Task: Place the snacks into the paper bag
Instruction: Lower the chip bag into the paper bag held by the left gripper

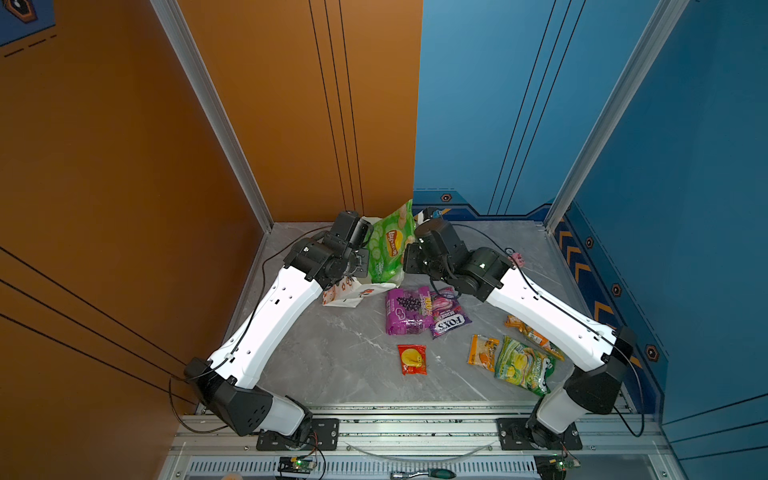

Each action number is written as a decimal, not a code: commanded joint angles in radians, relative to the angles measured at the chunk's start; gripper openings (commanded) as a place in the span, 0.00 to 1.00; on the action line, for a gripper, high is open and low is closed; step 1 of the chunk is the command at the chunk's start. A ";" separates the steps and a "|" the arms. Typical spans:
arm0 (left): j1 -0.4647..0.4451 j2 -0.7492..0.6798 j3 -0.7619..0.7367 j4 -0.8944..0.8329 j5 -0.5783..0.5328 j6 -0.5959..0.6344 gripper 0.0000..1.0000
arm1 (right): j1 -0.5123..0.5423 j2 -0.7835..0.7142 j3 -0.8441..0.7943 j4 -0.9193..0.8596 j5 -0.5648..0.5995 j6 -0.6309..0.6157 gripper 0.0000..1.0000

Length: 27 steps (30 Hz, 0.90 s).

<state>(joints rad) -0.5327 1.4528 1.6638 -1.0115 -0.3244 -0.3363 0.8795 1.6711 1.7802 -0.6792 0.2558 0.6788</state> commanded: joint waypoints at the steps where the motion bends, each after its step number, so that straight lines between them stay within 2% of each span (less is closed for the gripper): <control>1: -0.015 -0.043 -0.022 0.042 -0.001 -0.031 0.00 | 0.025 0.026 0.046 -0.030 0.064 0.025 0.00; 6: -0.011 -0.065 -0.059 0.070 -0.022 -0.048 0.00 | 0.049 0.075 0.047 -0.003 0.060 0.051 0.00; 18: -0.010 -0.082 -0.102 0.134 0.089 -0.010 0.00 | 0.059 0.143 0.022 0.084 0.053 0.116 0.00; 27: 0.000 -0.108 -0.130 0.160 0.102 -0.003 0.00 | 0.051 0.156 -0.061 0.164 0.010 0.157 0.00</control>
<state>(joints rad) -0.5377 1.3750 1.5429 -0.8822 -0.2481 -0.3561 0.9352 1.8217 1.7321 -0.5652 0.2798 0.8021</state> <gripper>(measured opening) 0.046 0.110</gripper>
